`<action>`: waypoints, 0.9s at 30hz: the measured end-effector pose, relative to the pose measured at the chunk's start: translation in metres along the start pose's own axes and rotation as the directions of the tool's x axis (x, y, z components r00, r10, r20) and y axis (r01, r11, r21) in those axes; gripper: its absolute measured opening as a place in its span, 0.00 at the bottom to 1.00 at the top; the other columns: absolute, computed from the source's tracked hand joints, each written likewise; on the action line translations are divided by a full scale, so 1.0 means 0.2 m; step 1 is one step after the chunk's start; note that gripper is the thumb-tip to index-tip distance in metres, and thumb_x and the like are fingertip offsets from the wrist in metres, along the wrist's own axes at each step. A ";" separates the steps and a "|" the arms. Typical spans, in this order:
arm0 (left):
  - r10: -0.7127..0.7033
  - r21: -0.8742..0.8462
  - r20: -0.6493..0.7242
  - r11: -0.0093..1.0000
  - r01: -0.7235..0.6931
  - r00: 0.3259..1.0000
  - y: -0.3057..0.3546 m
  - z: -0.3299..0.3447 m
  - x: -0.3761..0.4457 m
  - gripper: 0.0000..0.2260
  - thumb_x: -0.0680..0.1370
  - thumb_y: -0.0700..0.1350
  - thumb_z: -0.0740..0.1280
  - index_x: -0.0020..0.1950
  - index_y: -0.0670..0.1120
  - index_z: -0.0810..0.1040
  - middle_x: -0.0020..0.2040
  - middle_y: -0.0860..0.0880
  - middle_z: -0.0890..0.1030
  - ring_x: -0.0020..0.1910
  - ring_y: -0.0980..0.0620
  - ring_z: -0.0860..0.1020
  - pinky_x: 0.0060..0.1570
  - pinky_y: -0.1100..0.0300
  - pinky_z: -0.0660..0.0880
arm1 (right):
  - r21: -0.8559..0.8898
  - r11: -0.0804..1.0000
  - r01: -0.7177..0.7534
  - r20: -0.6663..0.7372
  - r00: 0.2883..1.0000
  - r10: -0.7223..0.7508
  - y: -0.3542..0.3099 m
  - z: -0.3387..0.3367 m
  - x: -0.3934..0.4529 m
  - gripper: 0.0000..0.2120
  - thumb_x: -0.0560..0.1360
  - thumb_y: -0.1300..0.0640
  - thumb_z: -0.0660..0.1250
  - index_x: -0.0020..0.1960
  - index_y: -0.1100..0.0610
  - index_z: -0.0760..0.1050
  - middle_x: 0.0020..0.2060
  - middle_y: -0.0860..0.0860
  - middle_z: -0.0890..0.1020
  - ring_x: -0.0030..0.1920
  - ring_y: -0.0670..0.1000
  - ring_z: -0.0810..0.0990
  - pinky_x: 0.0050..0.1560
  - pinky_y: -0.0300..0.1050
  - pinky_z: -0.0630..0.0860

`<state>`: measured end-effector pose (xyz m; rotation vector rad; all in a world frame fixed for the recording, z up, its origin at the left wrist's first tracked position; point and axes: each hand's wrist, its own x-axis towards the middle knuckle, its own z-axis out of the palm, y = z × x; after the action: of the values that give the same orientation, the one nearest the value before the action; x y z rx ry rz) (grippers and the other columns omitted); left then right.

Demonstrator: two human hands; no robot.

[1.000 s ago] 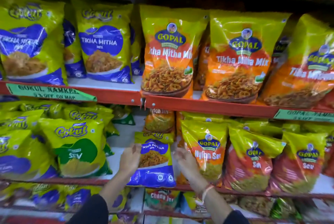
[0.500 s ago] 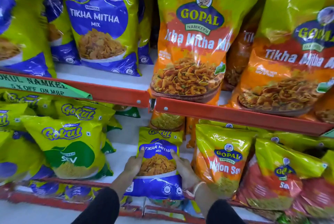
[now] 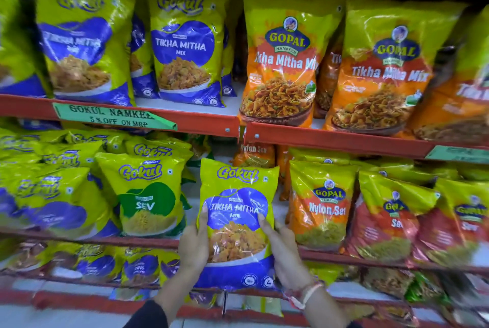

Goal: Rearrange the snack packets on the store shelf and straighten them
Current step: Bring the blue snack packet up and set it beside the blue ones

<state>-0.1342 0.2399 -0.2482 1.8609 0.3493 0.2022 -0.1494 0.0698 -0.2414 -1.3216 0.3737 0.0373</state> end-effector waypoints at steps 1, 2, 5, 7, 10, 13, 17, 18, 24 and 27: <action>0.037 -0.006 -0.009 0.999 -0.037 0.999 0.02 -0.02 -0.02 0.22 0.77 0.62 0.52 0.36 0.46 0.70 0.27 0.41 0.70 0.30 0.45 0.67 0.35 0.51 0.64 | 0.013 1.000 0.026 0.024 0.999 -0.026 -0.03 0.01 -0.03 0.15 0.74 0.52 0.72 0.53 0.63 0.81 0.56 0.66 0.83 0.53 0.57 0.83 0.62 0.59 0.76; 0.073 -0.025 -0.027 0.997 -0.074 0.997 0.05 -0.06 -0.04 0.22 0.77 0.61 0.52 0.35 0.46 0.69 0.28 0.41 0.69 0.30 0.46 0.67 0.35 0.51 0.64 | 0.013 0.999 0.045 0.037 0.998 -0.046 -0.05 0.02 -0.07 0.12 0.75 0.54 0.71 0.53 0.61 0.82 0.55 0.63 0.84 0.57 0.59 0.83 0.65 0.61 0.75; 0.180 -0.088 -0.086 0.978 -0.187 0.980 0.19 -0.21 -0.12 0.22 0.78 0.59 0.54 0.45 0.44 0.79 0.32 0.44 0.75 0.33 0.46 0.72 0.38 0.52 0.64 | 0.070 0.992 0.109 0.083 0.990 -0.115 -0.16 0.09 -0.23 0.09 0.76 0.55 0.70 0.53 0.58 0.82 0.54 0.58 0.86 0.57 0.57 0.83 0.66 0.62 0.75; 0.221 -0.145 -0.107 0.961 -0.235 0.970 0.29 -0.28 -0.11 0.26 0.78 0.59 0.54 0.59 0.41 0.79 0.46 0.42 0.83 0.46 0.43 0.78 0.47 0.54 0.68 | 0.074 0.980 0.187 0.103 0.976 -0.194 -0.27 0.14 -0.28 0.11 0.76 0.54 0.70 0.56 0.57 0.81 0.55 0.55 0.86 0.60 0.57 0.82 0.68 0.60 0.74; 0.281 -0.158 -0.151 0.939 -0.304 0.948 0.46 -0.36 -0.07 0.26 0.78 0.61 0.53 0.57 0.43 0.79 0.47 0.41 0.83 0.50 0.40 0.78 0.48 0.51 0.70 | 0.088 0.947 0.310 0.120 0.940 -0.319 -0.46 0.22 -0.30 0.11 0.77 0.55 0.68 0.58 0.58 0.81 0.51 0.49 0.88 0.59 0.54 0.83 0.64 0.52 0.77; 0.354 -0.188 -0.174 0.904 -0.384 0.919 0.65 -0.44 -0.06 0.28 0.77 0.64 0.52 0.55 0.43 0.79 0.45 0.44 0.82 0.47 0.44 0.78 0.49 0.50 0.70 | 0.094 0.916 0.389 0.154 0.904 -0.400 -0.62 0.28 -0.33 0.08 0.76 0.54 0.69 0.53 0.54 0.81 0.49 0.47 0.88 0.58 0.52 0.84 0.64 0.53 0.77; 0.399 -0.263 -0.212 0.856 -0.445 0.892 0.80 -0.51 -0.02 0.30 0.74 0.68 0.52 0.54 0.45 0.80 0.43 0.50 0.82 0.42 0.52 0.76 0.49 0.51 0.71 | 0.161 0.899 0.408 0.216 0.874 -0.435 -0.75 0.34 -0.32 0.13 0.76 0.52 0.70 0.58 0.55 0.81 0.55 0.57 0.86 0.59 0.60 0.83 0.64 0.67 0.74; 0.408 -0.274 -0.222 0.846 -0.458 0.886 0.82 -0.52 0.00 0.30 0.74 0.68 0.53 0.54 0.44 0.80 0.41 0.50 0.82 0.42 0.52 0.75 0.49 0.51 0.71 | 0.168 0.889 0.426 0.212 0.865 -0.455 -0.78 0.36 -0.31 0.13 0.76 0.53 0.70 0.59 0.55 0.81 0.56 0.57 0.86 0.59 0.60 0.83 0.65 0.66 0.74; 0.462 -0.275 -0.234 0.813 -0.514 0.856 0.96 -0.57 0.17 0.23 0.76 0.65 0.54 0.47 0.48 0.78 0.43 0.46 0.81 0.44 0.48 0.77 0.49 0.51 0.72 | 0.206 0.844 0.494 0.238 0.812 -0.533 -0.96 0.50 -0.23 0.17 0.75 0.54 0.69 0.63 0.56 0.78 0.56 0.56 0.86 0.59 0.57 0.83 0.65 0.63 0.75; 0.499 -0.258 -0.253 0.791 -0.555 0.829 1.06 -0.59 0.32 0.18 0.77 0.62 0.54 0.46 0.53 0.77 0.46 0.43 0.81 0.44 0.51 0.77 0.49 0.55 0.71 | 0.192 0.799 0.570 0.217 0.769 -0.601 -1.05 0.61 -0.14 0.27 0.70 0.46 0.72 0.66 0.55 0.76 0.62 0.53 0.83 0.65 0.54 0.80 0.69 0.58 0.73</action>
<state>-0.0820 0.3064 -0.0125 1.5755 -0.1046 0.7679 -0.0968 0.1369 -0.0133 -1.2481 -0.2832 -0.3285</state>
